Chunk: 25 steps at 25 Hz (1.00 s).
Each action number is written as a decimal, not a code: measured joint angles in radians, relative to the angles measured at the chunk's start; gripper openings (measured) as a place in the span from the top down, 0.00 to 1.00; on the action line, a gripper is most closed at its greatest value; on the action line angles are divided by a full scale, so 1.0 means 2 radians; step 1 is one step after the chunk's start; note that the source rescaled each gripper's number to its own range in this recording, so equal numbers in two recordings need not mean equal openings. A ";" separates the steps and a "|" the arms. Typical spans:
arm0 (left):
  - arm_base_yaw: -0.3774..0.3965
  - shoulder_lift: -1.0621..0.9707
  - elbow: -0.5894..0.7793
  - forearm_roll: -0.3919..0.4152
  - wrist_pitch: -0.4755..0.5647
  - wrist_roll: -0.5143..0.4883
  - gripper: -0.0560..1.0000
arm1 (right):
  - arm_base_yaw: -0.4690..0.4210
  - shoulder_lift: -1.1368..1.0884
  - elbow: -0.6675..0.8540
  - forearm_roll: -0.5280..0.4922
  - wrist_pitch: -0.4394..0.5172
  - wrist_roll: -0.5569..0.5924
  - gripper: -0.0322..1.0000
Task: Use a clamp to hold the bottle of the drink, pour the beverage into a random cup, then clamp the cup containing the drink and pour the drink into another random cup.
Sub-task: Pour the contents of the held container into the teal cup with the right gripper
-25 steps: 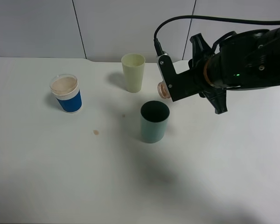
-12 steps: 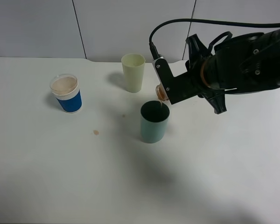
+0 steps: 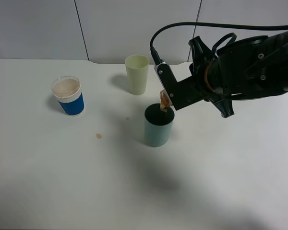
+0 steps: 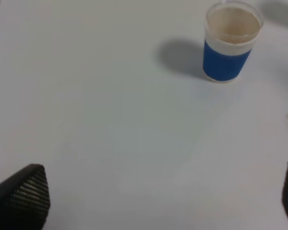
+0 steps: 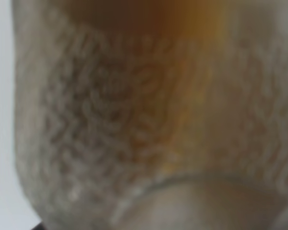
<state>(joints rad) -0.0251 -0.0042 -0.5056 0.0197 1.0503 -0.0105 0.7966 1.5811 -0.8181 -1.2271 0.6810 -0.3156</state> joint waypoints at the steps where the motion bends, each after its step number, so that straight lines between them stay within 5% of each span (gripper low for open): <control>1: 0.000 0.000 0.000 0.000 0.000 0.000 0.06 | 0.000 0.000 0.000 0.000 0.005 0.000 0.97; 25: 0.000 0.000 0.000 0.000 0.000 0.000 0.06 | 0.000 0.000 0.000 0.000 0.031 0.000 0.97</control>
<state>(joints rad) -0.0251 -0.0042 -0.5056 0.0197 1.0503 -0.0105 0.7966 1.5811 -0.8181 -1.2271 0.7421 -0.3158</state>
